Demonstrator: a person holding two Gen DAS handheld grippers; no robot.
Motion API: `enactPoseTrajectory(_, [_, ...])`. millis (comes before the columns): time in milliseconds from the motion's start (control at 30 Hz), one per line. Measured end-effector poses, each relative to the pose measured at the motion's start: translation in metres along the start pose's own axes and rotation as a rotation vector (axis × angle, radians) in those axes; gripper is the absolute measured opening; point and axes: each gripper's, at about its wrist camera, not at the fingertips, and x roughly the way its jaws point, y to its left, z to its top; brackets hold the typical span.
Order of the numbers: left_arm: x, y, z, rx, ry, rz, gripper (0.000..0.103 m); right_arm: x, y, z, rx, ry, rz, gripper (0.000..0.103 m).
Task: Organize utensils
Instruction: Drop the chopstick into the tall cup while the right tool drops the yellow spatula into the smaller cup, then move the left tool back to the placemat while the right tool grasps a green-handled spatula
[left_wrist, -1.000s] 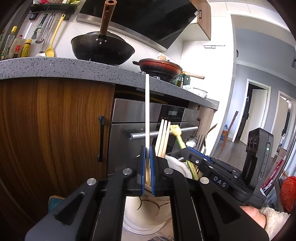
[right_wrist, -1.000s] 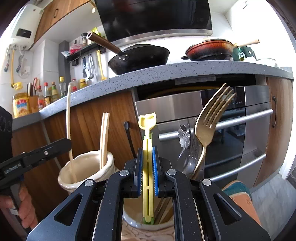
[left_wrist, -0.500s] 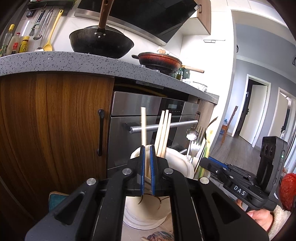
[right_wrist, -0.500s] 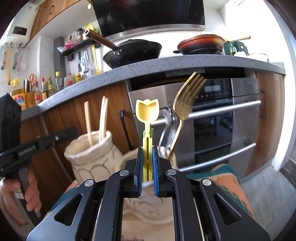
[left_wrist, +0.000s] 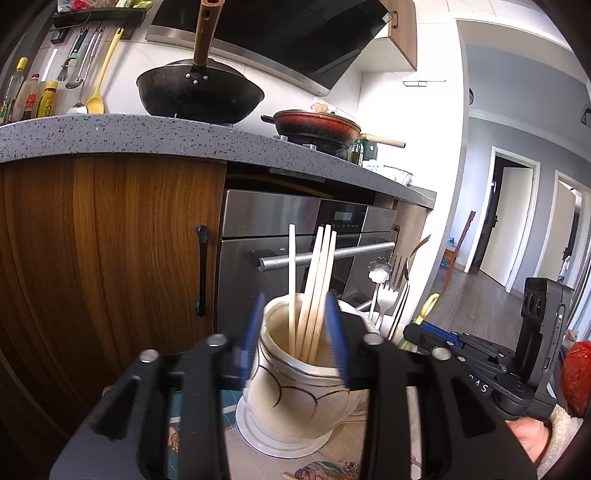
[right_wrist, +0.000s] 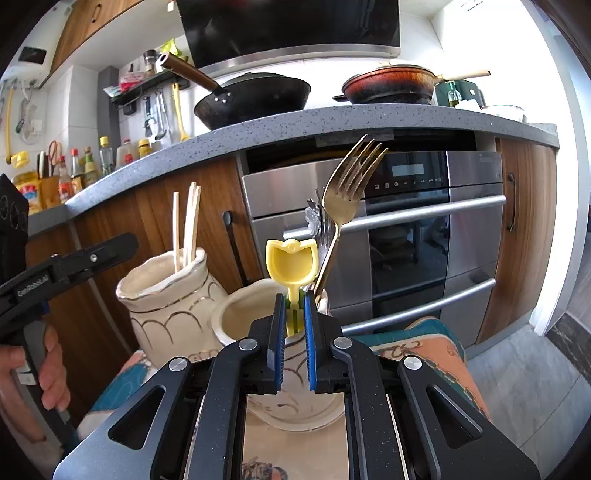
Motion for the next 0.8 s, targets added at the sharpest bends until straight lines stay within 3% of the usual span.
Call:
enactPoseTrajectory(33, [-0.001,0.000,0.001,-0.001,-0.004,0.002,0.040,0.000,0.000,0.000,-0.002,-0.001,-0.002,0.013])
enactPoseTrajectory(133, [-0.004,0.001,0.003,-0.002,-0.010,0.014,0.044,-0.004,0.000,0.001,-0.001,-0.021,-0.003,0.039])
enactPoseTrajectory(233, [-0.013,0.002,0.000,-0.003,-0.025,0.037,0.058,-0.011,-0.002,0.002,0.006,-0.046,0.004,0.045])
enactPoseTrajectory(367, [-0.021,0.005,-0.006,-0.002,-0.013,0.069,0.079,-0.023,0.000,0.001,-0.001,-0.079,0.000,0.081])
enactPoseTrajectory(567, [-0.038,0.010,-0.028,0.011,0.026,0.121,0.094,-0.039,0.014,-0.004,-0.050,-0.066,0.021,0.095])
enactPoseTrajectory(800, [-0.058,0.021,-0.054,-0.019,0.097,0.163,0.097,-0.050,0.037,-0.031,-0.088,0.081,0.051,0.097])
